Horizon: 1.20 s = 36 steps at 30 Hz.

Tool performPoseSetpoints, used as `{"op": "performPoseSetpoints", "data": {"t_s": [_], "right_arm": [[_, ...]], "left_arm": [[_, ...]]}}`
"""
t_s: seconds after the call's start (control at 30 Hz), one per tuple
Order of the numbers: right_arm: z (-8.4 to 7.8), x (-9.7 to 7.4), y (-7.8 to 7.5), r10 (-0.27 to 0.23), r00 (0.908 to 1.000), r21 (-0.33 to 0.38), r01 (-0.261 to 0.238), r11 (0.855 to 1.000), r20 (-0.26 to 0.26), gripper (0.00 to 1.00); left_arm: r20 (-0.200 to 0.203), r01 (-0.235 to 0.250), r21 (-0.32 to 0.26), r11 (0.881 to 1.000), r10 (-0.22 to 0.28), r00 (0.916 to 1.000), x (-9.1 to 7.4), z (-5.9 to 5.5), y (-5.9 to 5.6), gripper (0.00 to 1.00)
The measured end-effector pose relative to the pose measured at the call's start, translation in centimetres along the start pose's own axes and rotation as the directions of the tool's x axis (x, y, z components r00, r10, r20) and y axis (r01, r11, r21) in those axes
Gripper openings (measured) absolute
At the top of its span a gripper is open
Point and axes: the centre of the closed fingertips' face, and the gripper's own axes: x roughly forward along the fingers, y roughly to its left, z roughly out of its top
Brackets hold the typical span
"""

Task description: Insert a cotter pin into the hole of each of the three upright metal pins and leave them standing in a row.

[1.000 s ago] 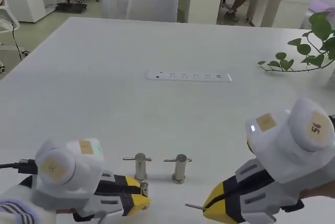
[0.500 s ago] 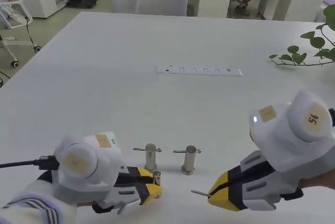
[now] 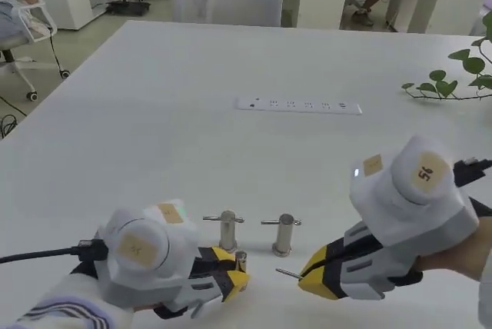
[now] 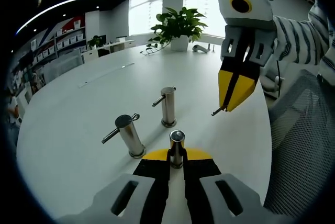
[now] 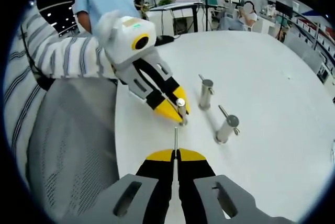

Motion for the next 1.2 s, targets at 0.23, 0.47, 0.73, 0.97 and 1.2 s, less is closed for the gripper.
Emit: {"op": "performPoseSetpoints", "data": {"t_s": [0.23,0.47,0.73,0.97,1.2], "right_arm": [[0.3,0.9,-0.2,-0.02,0.9998,0.016,0.02,1.0,-0.002,0.03],[0.6,1.5,-0.4,-0.032,0.9995,0.035,0.033,0.999,-0.003,0.03],[1.0,2.1,-0.4,-0.035,0.9994,0.048,0.035,0.998,-0.005,0.02],[1.6,2.5,-0.2,-0.031,0.9995,0.043,0.031,0.999,-0.003,0.02],[1.8,2.7,-0.2,-0.035,0.9994,0.049,0.035,0.998,0.0,0.02]], "left_arm": [[-0.016,-0.055,-0.015,0.998,0.054,0.9984,0.2,0.0,0.1,0.07],[-0.037,-0.106,-0.032,0.994,0.104,0.9938,0.4,-0.2,0.1,0.07],[-0.047,-0.15,-0.047,0.987,0.148,0.9878,0.3,-0.3,0.1,0.07],[-0.055,-0.183,-0.06,0.981,0.18,0.9821,0.4,-0.4,0.1,0.07],[-0.061,-0.198,-0.069,0.978,0.194,0.9791,0.4,-0.4,0.2,0.07]]}}
